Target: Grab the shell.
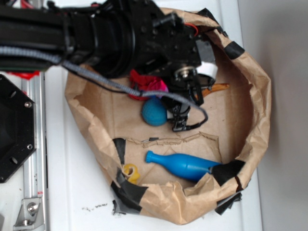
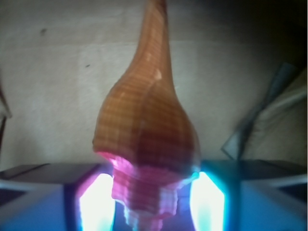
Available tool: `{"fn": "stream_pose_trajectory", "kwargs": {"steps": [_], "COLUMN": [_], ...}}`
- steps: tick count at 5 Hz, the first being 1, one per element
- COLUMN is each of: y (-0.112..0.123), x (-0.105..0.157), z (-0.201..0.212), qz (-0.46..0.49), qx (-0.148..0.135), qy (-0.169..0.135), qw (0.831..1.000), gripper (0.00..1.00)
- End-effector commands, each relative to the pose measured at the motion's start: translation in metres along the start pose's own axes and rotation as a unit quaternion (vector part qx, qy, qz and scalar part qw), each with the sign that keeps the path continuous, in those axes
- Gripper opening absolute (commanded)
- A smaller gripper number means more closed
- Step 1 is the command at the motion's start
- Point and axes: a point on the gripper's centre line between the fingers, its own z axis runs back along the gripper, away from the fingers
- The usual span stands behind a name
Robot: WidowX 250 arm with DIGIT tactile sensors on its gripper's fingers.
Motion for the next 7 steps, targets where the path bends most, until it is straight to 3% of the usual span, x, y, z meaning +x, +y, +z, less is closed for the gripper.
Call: {"fn": "stream_pose_trajectory", "kwargs": {"steps": [1,3,4,5,6,7], "y": [0.006,-0.002,-0.013,-0.029,-0.044,-0.054], "x": [0.006,0.016,0.015,0.01,0.008,0.002], "z": [0.01,0.045,0.084,0.135,0.16,0.159], "qz": [0.022,0.032,0.03,0.053,0.074,0.083], "qx": [-0.006,-0.015,-0.005,-0.019,-0.032,-0.026], "qy": [-0.01,-0.037,-0.067,-0.063,-0.06,-0.049], "qw": [1.0,0.999,0.997,0.996,0.995,0.995], "gripper": [0.0,0.0,0.0,0.0,0.0,0.0]}}
